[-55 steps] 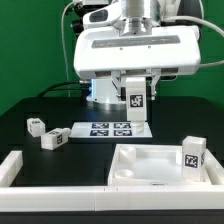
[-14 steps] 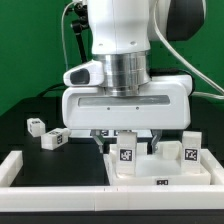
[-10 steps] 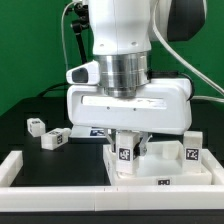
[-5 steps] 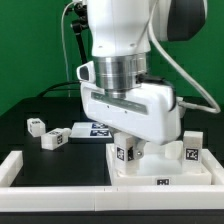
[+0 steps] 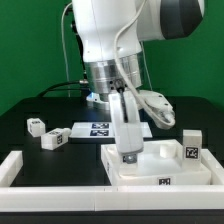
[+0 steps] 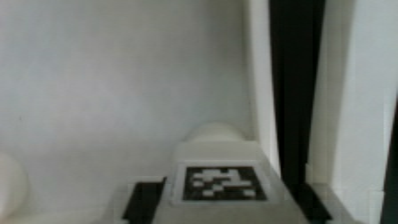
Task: Assemble square table
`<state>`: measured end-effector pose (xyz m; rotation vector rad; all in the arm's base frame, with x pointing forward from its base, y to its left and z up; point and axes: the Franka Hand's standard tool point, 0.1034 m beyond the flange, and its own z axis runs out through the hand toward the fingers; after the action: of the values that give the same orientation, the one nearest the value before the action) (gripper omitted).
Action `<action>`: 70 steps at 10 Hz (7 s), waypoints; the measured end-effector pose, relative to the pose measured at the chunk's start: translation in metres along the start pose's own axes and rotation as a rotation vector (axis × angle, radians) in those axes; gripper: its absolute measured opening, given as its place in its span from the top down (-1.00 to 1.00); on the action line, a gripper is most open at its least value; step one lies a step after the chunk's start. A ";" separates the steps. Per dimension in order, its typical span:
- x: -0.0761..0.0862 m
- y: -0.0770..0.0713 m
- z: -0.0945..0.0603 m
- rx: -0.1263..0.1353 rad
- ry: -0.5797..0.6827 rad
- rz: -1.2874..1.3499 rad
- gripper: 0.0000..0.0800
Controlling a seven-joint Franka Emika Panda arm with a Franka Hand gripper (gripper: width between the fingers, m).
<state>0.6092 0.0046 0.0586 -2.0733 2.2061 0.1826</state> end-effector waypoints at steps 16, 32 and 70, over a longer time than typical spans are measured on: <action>-0.004 0.010 -0.020 0.001 0.153 -1.372 -0.28; -0.007 -0.012 -0.019 0.095 -0.004 -0.341 -0.53; 0.005 -0.019 -0.010 0.035 0.116 -1.452 -0.03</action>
Offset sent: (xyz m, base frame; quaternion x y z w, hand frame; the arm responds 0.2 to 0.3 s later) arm -0.0025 0.0118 0.0119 0.0680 0.0418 -0.2921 0.9531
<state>0.6282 -0.0028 0.0676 -3.0205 0.2818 -0.1187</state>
